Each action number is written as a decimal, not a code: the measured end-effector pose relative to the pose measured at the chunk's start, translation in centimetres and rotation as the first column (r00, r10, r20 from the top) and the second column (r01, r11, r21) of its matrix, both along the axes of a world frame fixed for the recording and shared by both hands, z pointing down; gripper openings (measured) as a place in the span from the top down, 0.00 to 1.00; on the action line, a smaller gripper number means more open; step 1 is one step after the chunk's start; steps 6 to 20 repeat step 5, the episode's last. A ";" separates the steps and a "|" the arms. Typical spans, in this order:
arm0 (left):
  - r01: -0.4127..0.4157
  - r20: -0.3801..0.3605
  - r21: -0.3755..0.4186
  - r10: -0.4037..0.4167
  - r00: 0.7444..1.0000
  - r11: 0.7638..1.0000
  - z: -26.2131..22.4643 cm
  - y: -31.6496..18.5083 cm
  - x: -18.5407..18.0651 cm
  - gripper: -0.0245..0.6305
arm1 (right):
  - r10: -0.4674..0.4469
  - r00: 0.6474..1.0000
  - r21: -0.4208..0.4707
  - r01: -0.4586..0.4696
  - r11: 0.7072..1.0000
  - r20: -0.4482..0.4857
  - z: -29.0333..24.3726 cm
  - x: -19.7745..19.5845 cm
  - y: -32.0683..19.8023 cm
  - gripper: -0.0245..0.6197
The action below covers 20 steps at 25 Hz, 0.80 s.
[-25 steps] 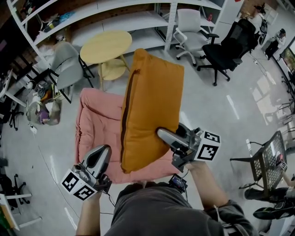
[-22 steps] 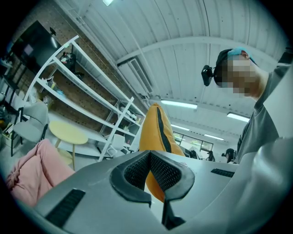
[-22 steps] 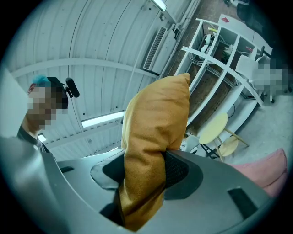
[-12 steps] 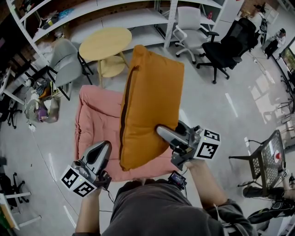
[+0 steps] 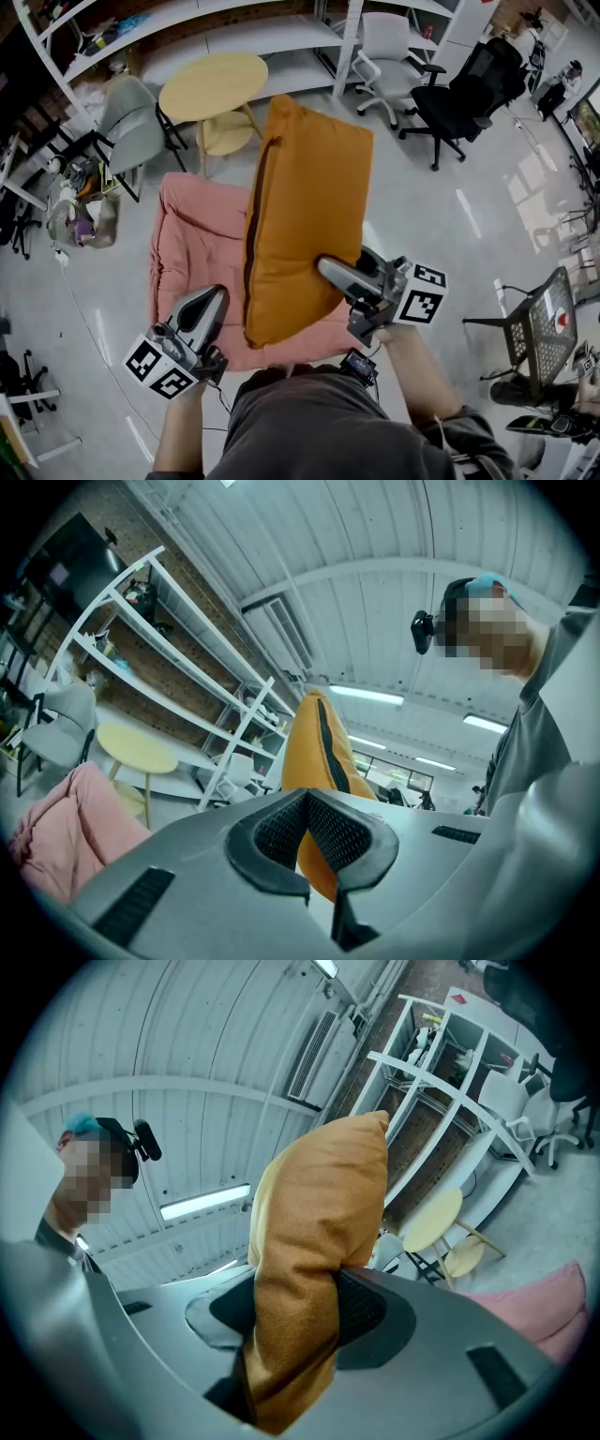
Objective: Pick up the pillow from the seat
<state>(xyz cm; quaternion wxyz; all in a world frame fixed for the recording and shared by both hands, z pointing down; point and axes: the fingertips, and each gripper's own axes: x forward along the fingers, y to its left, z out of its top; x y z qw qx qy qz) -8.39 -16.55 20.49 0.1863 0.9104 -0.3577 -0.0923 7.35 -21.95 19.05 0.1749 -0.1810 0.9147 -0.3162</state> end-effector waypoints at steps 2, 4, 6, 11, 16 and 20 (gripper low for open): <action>-0.002 -0.001 -0.002 0.002 1.000 1.000 0.0 -0.3 -0.1 0.95 | 0.001 1.000 -0.002 -0.001 1.000 0.003 0.0 -0.2 -0.3 0.65; -0.004 -0.002 -0.003 0.004 1.000 1.000 -0.1 -0.6 -0.3 0.95 | 0.002 1.000 -0.007 -0.002 1.000 0.007 0.0 -0.4 -0.7 0.65; -0.005 -0.003 -0.003 0.005 1.000 1.000 -0.1 -0.8 -0.5 0.95 | 0.002 1.000 -0.011 -0.002 1.000 0.009 0.0 -0.6 -0.9 0.65; -0.005 -0.003 -0.003 0.005 1.000 1.000 -0.1 -0.8 -0.5 0.95 | 0.002 1.000 -0.011 -0.002 1.000 0.009 0.0 -0.6 -0.9 0.65; -0.005 -0.003 -0.003 0.005 1.000 1.000 -0.1 -0.8 -0.5 0.95 | 0.002 1.000 -0.011 -0.002 1.000 0.009 0.0 -0.6 -0.9 0.65; -0.005 -0.003 -0.003 0.005 1.000 1.000 -0.1 -0.8 -0.5 0.95 | 0.002 1.000 -0.011 -0.002 1.000 0.009 0.0 -0.6 -0.9 0.65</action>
